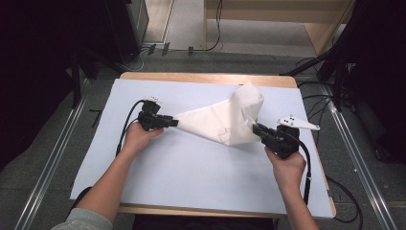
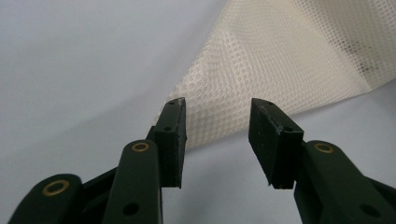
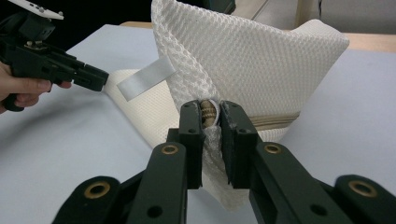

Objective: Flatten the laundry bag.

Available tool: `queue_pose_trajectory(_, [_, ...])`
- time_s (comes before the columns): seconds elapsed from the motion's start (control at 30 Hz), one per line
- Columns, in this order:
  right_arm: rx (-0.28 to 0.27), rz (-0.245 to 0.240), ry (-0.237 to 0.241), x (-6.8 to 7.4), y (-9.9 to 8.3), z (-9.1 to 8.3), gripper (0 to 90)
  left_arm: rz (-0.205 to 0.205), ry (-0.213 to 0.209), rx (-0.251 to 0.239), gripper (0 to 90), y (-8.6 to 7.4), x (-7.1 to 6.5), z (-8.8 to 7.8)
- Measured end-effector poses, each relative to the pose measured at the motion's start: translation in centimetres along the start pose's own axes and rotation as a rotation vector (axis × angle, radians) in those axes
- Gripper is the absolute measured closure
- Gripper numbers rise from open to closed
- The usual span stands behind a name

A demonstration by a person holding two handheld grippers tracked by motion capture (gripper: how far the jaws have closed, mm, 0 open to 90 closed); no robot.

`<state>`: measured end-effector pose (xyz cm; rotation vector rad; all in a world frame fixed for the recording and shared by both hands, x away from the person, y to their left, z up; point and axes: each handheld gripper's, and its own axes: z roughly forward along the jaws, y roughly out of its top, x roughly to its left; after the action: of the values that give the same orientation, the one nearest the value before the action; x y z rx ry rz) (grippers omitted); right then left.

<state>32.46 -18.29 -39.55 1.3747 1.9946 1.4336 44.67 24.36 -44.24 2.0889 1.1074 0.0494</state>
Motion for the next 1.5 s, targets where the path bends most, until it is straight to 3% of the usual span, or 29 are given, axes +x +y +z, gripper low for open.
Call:
queue_pose_trajectory(0.23, [0.028, 0.019, -0.013, -0.9, -0.7, 0.4, 81.1, -0.042, -0.042, 0.045, 87.7, 0.2, 0.4, 0.6])
queue_pose_trajectory(0.3, [0.035, 0.025, -0.017, -1.1, -0.9, 0.6, 80.7, -0.039, -0.042, 0.042, 89.8, 0.2, 0.3, 0.6])
queue_pose_trajectory(0.47, [0.056, 0.041, -0.033, -2.0, -1.5, 0.2, 77.6, -0.042, -0.037, 0.042, 88.8, 0.2, 0.4, 0.3])
queue_pose_trajectory(0.57, [0.072, 0.032, -0.053, -2.3, -1.7, -0.2, 71.1, -0.043, -0.043, 0.038, 86.3, 0.2, 0.3, 0.1])
queue_pose_trajectory(0.6, [0.099, 0.014, -0.087, -2.3, -1.7, -0.7, 64.2, -0.043, -0.042, 0.038, 84.7, 0.2, 0.3, 0.1])
queue_pose_trajectory(0.63, [0.099, 0.014, -0.087, -2.3, -1.7, -0.7, 64.2, -0.039, -0.04, 0.041, 84.7, 0.2, 0.2, 0.1])
queue_pose_trajectory(0.7, [0.113, -0.009, -0.132, -2.4, -1.8, -1.2, 55.4, -0.035, -0.04, 0.038, 83.4, 0.2, 0.1, 0.0])
queue_pose_trajectory(0.77, [0.12, -0.004, -0.149, -2.7, -1.9, -1.6, 53.9, -0.033, -0.041, 0.038, 83.1, 0.2, 0.1, -0.1])
queue_pose_trajectory(0.9, [0.087, 0.012, -0.179, -3.3, -1.8, -3.1, 48.3, -0.035, -0.043, 0.034, 82.6, 0.3, 0.1, -0.5])
queue_pose_trajectory(1.1, [0.021, 0.035, -0.223, -4.7, -1.4, -5.3, 49.3, -0.041, -0.049, 0.023, 81.6, 0.3, 0.1, -0.7])
queue_pose_trajectory(1.27, [-0.007, 0.067, -0.201, -5.2, -0.6, -6.5, 58.6, -0.046, -0.053, 0.027, 80.8, 0.3, 0.0, -0.8])
queue_pose_trajectory(1.33, [0.014, 0.076, -0.18, -5.2, -0.6, -5.9, 59.0, -0.045, -0.053, 0.028, 80.0, 0.3, -0.1, -0.8])
queue_pose_trajectory(1.37, [0.055, 0.066, -0.164, -4.9, -0.7, -4.7, 58.7, -0.047, -0.058, 0.033, 79.0, 0.3, -0.3, -0.9])
queue_pose_trajectory(1.43, [0.063, 0.06, -0.16, -4.8, -0.7, -4.2, 58.6, -0.045, -0.056, 0.033, 78.6, 0.3, -0.4, -1.0])
queue_pose_trajectory(1.5, [0.089, 0.054, -0.124, -4.3, -0.5, -2.3, 57.6, -0.035, -0.058, 0.037, 77.4, 0.3, -0.7, -1.3])
